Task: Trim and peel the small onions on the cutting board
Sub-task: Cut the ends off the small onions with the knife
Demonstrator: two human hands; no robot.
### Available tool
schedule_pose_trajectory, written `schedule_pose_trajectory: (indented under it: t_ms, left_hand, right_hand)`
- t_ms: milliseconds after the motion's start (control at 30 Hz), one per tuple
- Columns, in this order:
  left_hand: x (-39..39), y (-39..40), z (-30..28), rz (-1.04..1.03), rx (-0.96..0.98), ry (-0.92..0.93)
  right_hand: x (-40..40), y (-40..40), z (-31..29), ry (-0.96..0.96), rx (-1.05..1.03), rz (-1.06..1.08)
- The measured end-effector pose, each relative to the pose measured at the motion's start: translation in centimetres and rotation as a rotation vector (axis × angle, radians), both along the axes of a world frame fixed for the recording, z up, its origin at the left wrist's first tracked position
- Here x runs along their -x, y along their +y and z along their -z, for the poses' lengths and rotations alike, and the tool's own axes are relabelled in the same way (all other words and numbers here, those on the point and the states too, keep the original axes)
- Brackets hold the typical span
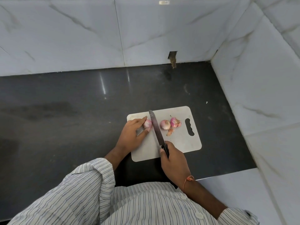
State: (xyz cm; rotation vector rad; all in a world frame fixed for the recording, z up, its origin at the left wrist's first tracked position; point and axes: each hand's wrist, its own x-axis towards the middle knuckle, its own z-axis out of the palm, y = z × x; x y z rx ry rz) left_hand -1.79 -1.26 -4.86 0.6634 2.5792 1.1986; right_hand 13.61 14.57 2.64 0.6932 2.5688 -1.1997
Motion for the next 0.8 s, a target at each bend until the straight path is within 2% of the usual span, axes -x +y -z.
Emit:
schedule_pose_trajectory:
  t_ms: [333,800]
  left_hand:
    - [0.2,0.3,0.1,-0.141,-0.113,-0.153]
    - [1.4,1.4,-0.9,-0.090,-0.075,-0.156]
  right_hand:
    - [-0.5,-0.2,-0.9,0.023,-0.065,0.000]
    - [-1.1,0.5,-1.7,-0.061,-0.229,-0.094]
